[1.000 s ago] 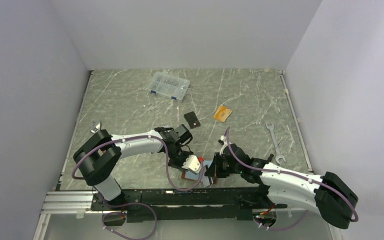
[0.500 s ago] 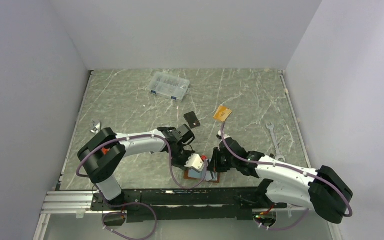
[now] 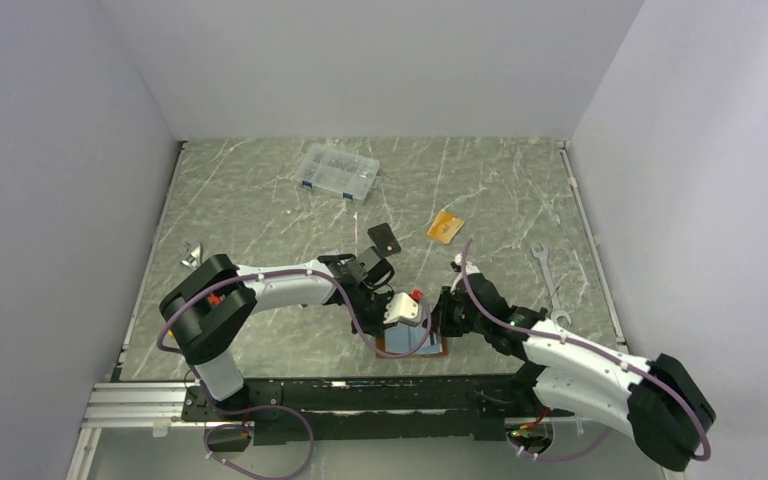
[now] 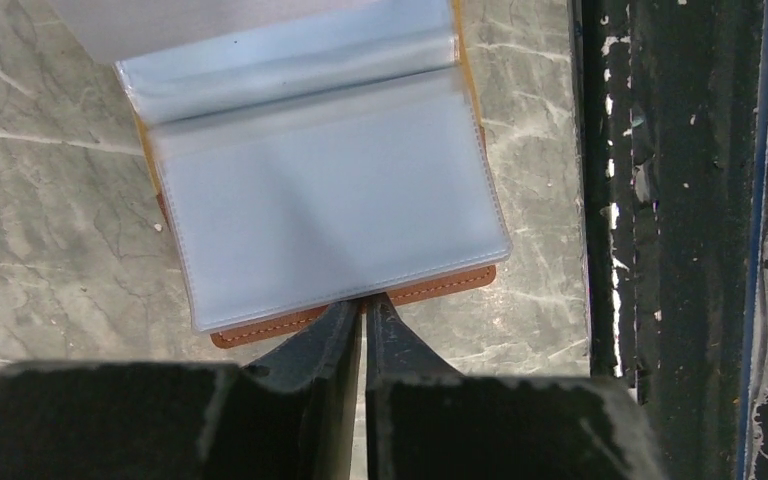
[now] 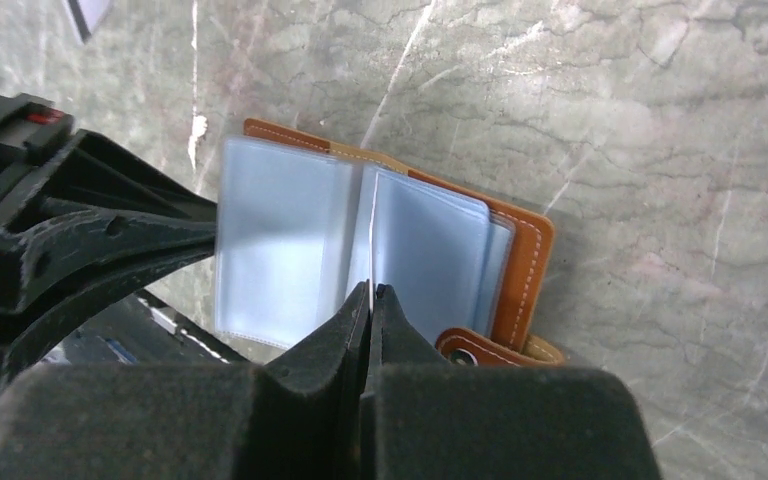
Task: Put the credit cards into the card holder
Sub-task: Insert the credit card into the card holder.
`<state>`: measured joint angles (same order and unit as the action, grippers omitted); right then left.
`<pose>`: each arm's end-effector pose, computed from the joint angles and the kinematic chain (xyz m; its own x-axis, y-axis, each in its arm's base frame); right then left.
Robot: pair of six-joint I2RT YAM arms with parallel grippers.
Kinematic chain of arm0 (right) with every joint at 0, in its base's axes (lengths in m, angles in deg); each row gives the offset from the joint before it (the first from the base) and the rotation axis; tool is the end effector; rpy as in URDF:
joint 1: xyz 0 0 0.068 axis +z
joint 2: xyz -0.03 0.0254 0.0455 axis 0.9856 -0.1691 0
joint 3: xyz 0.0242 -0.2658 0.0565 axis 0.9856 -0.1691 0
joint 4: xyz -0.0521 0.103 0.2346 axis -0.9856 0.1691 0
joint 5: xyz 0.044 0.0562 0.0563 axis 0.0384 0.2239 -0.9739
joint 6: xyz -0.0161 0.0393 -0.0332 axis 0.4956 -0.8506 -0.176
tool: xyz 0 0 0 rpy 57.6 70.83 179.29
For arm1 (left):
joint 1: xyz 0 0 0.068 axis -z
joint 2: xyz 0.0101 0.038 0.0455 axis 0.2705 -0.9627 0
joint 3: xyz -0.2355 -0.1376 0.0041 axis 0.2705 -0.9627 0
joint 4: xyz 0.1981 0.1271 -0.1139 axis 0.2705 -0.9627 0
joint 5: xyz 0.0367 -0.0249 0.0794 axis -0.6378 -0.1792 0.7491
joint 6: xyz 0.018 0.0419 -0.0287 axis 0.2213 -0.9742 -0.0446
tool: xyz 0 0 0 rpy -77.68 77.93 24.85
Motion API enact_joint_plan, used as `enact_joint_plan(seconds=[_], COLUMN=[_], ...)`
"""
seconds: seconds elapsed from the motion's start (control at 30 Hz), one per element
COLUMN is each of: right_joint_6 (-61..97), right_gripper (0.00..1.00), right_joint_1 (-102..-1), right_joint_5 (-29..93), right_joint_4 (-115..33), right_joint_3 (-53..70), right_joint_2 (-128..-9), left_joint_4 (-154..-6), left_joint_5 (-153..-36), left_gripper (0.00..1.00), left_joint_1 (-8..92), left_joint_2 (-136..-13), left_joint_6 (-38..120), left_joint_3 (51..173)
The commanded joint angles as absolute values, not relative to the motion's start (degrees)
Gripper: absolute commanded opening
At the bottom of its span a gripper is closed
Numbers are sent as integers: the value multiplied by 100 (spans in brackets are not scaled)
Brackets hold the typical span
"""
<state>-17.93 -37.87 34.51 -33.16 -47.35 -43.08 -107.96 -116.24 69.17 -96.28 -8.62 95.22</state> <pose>0.1329 0.1253 0.1603 -0.8631 0.1268 -0.4888 -0.1773 0.8302 0.5285 0.1737 -0.2646 0.1606 0.0690 0.8066 -0.5870 0.9760 -0.1763 -0.1275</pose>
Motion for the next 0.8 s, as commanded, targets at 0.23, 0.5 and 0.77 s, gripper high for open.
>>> enact_joint_plan(seconds=[0.23, 0.5, 0.77], right_joint_6=[-2728, -2823, -2896], right_gripper=[0, 0, 0], right_joint_1=[-3799, -3738, -3663], right_joint_5=[3046, 3271, 3328], right_joint_4=[-5413, -5602, -5714], right_joint_3=[-5477, -5605, -5743], right_joint_2=[-4183, -4302, -4452], left_joint_4=[-10984, -11320, -11953], left_joint_5=[-11434, -11057, -11031], left_gripper=[9, 9, 5], left_joint_1=[6919, 6901, 7100], left_joint_2=[-9107, -8555, -8892], left_joint_6=[-656, -1449, -2703], left_joint_3=[9353, 9612, 10446])
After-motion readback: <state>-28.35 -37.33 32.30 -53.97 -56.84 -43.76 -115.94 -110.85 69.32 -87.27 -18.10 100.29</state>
